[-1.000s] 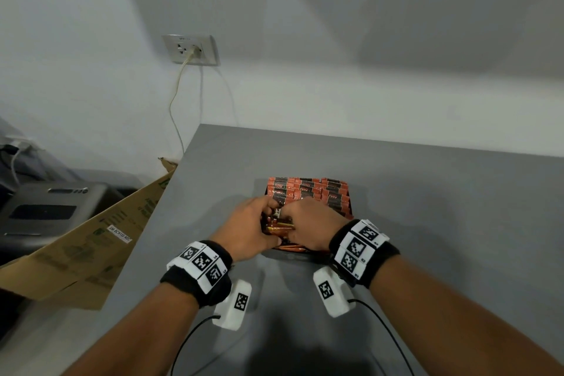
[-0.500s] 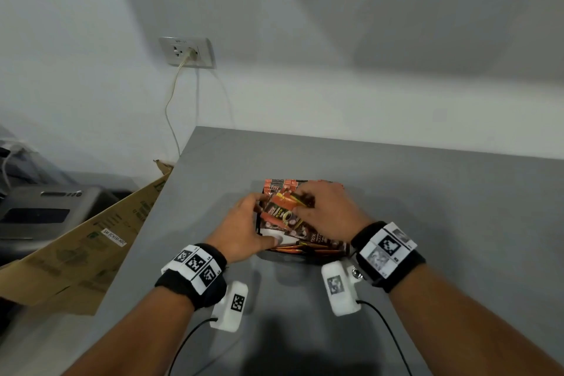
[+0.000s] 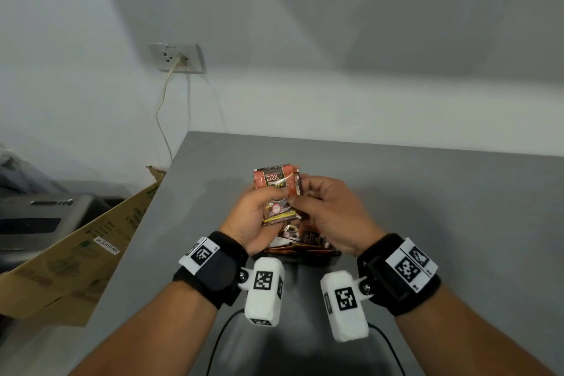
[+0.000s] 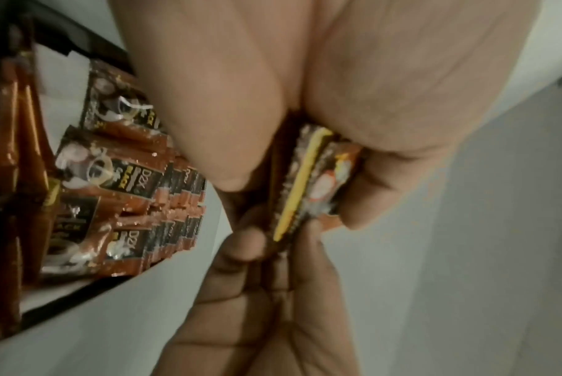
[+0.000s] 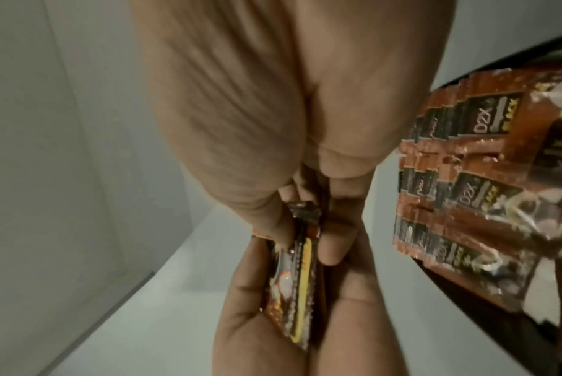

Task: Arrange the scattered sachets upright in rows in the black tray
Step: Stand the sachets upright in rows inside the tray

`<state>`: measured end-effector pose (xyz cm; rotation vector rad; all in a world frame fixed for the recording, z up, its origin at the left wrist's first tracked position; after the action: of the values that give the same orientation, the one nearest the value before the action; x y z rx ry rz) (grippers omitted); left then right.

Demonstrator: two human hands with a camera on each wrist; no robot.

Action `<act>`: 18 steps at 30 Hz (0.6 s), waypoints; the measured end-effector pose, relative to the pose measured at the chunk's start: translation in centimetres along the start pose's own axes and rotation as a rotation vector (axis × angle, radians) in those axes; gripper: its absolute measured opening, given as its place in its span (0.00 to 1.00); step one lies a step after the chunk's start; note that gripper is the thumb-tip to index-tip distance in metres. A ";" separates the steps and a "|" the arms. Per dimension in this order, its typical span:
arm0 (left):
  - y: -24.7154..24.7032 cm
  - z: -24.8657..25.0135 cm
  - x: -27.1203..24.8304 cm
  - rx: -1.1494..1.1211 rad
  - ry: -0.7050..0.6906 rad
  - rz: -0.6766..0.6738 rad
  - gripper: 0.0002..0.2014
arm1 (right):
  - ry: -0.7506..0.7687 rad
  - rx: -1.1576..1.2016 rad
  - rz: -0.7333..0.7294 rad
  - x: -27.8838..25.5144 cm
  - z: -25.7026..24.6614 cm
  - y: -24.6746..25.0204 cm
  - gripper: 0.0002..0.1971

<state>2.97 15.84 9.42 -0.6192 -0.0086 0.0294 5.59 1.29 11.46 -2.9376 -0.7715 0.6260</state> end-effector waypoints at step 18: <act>-1.4 -0.1 -0.6 -0.133 0.135 -0.056 0.20 | 0.349 -1.083 0.061 -0.1 -1.7 1.4 0.41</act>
<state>2.41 14.66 10.15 -0.7529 0.1037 -0.0682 6.85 0.08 12.86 -3.8010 -1.2646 -0.5086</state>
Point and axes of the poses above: each hand's wrist, its own x-axis towards the middle knuckle, its own y-axis out of the back of the hand, z = x × y, the point moved 1 cm from there along x, towards the middle knuckle, and after that the axes turned 14 degrees about -y, right-handed, at the moved point
